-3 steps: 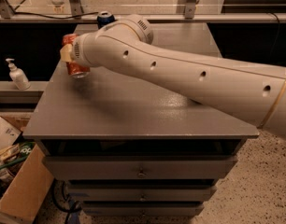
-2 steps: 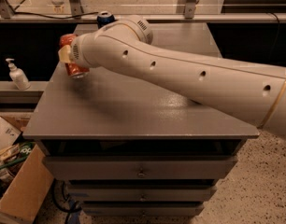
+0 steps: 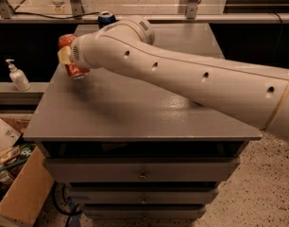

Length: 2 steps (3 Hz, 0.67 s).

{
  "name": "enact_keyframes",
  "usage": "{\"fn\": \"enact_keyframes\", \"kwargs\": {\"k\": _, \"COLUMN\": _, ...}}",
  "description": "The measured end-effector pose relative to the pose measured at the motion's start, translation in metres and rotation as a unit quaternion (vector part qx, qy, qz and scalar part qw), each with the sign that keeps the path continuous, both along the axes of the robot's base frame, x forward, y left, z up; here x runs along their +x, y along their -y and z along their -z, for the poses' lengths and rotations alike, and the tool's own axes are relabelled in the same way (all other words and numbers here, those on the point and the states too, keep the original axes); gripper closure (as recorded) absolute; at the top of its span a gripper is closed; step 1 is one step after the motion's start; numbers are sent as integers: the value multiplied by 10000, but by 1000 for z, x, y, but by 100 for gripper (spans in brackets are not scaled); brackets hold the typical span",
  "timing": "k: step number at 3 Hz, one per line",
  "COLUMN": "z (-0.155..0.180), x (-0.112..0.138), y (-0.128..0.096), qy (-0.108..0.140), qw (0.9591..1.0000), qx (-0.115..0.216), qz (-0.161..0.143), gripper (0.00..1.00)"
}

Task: Place coke can upright

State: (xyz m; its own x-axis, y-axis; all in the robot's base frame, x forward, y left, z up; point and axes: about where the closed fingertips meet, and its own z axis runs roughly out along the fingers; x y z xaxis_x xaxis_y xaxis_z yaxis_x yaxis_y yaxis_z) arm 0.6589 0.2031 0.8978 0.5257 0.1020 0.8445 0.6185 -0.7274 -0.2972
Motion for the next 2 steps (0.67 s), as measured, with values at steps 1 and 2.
{"fn": "enact_keyframes", "kwargs": {"k": 1, "z": -1, "x": -12, "y": 1, "qy": 158, "qw": 9994, "qx": -122, "qz": -265, "gripper": 100}}
{"fn": "enact_keyframes", "kwargs": {"k": 2, "z": -2, "x": -23, "y": 9, "qy": 344, "qw": 9974, "qx": -190, "qz": -603, "gripper": 100}}
